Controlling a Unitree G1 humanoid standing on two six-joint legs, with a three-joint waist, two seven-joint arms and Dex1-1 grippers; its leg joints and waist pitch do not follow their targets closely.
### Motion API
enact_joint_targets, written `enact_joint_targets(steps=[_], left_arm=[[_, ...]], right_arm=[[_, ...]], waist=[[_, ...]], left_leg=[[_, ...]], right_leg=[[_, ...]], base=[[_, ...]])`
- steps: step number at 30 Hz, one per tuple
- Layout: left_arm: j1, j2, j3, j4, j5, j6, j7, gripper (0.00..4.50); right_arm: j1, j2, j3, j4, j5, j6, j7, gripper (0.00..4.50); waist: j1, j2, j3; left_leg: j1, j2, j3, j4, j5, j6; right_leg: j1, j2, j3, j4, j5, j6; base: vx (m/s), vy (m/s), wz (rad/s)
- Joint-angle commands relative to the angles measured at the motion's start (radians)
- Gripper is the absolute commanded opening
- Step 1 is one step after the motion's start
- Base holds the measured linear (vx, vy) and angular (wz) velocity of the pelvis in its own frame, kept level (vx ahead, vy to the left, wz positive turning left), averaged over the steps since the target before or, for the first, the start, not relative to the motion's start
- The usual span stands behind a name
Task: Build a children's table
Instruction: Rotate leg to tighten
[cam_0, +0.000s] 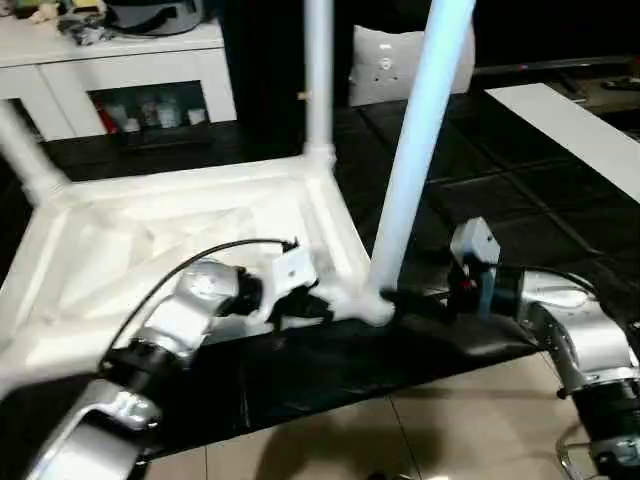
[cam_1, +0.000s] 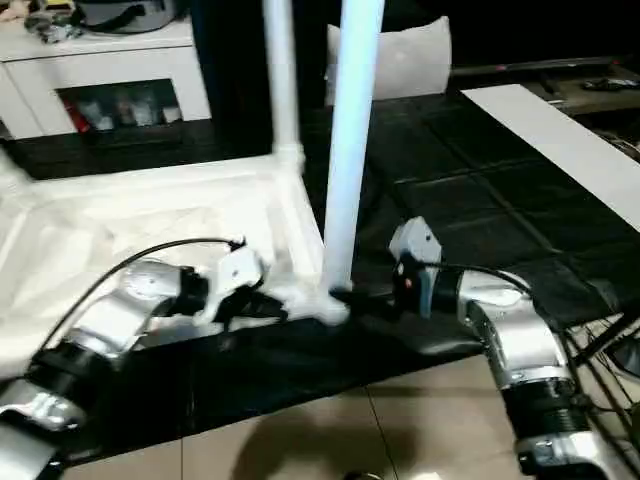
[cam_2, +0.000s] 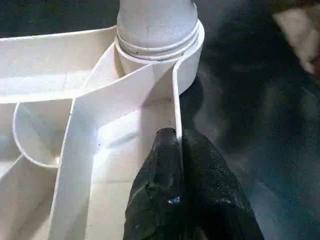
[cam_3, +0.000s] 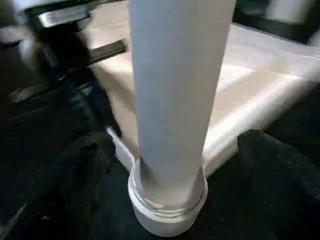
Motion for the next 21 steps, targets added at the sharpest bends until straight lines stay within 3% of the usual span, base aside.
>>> enact_joint_targets(steps=[1,4,7,9,11,12,14,21], left_arm=[[-0.006,0.008,-0.041,-0.035,0.003,-0.040,-0.072,0.00],[-0.009,0.029,-0.055,-0.034,0.009,-0.067,-0.108,0.00],[-0.015,0.044,-0.068,-0.025,0.021,-0.095,-0.138,0.00],[-0.017,0.049,-0.073,-0.023,0.021,-0.102,-0.150,0.00],[-0.018,0.051,-0.074,-0.022,0.021,-0.106,-0.156,0.00],[-0.022,0.055,-0.077,-0.022,0.020,-0.110,-0.166,0.00],[-0.025,0.057,-0.076,-0.022,0.018,-0.111,-0.175,0.00],[-0.035,0.061,-0.080,-0.010,0.018,-0.128,-0.193,0.00]], right_arm=[[-0.016,-0.016,0.021,0.015,0.010,-0.017,0.072,4.34],[-0.030,-0.035,0.060,0.050,-0.012,-0.067,0.141,4.01],[-0.049,-0.041,0.093,0.085,-0.026,-0.098,0.201,3.96],[-0.057,-0.038,0.097,0.095,-0.016,-0.092,0.229,3.66],[-0.062,-0.039,0.099,0.100,-0.012,-0.093,0.241,3.55],[-0.068,-0.043,0.107,0.102,0.000,-0.080,0.277,3.38],[-0.072,-0.044,0.112,0.104,0.001,-0.078,0.297,3.38],[-0.083,-0.032,0.124,0.148,0.001,-0.124,0.327,2.73]], waist=[[0.000,-0.012,-0.080],[0.010,-0.017,-0.081],[0.017,-0.020,-0.080],[0.021,-0.024,-0.080],[0.022,-0.022,-0.080],[0.021,-0.027,-0.080],[0.021,-0.025,-0.080],[0.024,-0.028,-0.082]], left_leg=[[-0.013,0.001,0.018,-0.066,-0.084,0.110],[-0.014,0.002,0.019,-0.066,-0.068,0.107],[-0.013,0.000,0.022,-0.066,-0.073,0.102],[-0.014,0.000,0.023,-0.066,-0.074,0.098],[-0.014,0.000,0.022,-0.066,-0.075,0.096],[-0.014,-0.001,0.023,-0.066,-0.082,0.093],[-0.014,-0.001,0.023,-0.066,-0.084,0.092],[-0.014,0.001,0.022,-0.067,-0.076,0.089]], right_leg=[[0.087,-0.036,0.059,-0.077,-0.402,-0.017],[0.089,-0.039,0.060,-0.071,-0.388,-0.033],[0.088,-0.039,0.062,-0.074,-0.411,-0.027],[0.089,-0.037,0.061,-0.075,-0.422,-0.017],[0.089,-0.037,0.060,-0.075,-0.425,-0.015],[0.088,-0.036,0.058,-0.076,-0.435,-0.009],[0.089,-0.036,0.058,-0.078,-0.439,-0.004],[0.088,-0.037,0.059,-0.075,-0.430,-0.009]], base=[[0.000,0.000,0.00],[0.000,0.000,0.00],[0.000,0.000,0.00],[0.000,0.000,0.00],[0.000,0.000,0.00],[0.000,0.000,0.00],[0.000,0.000,0.00],[0.000,0.000,0.00]])
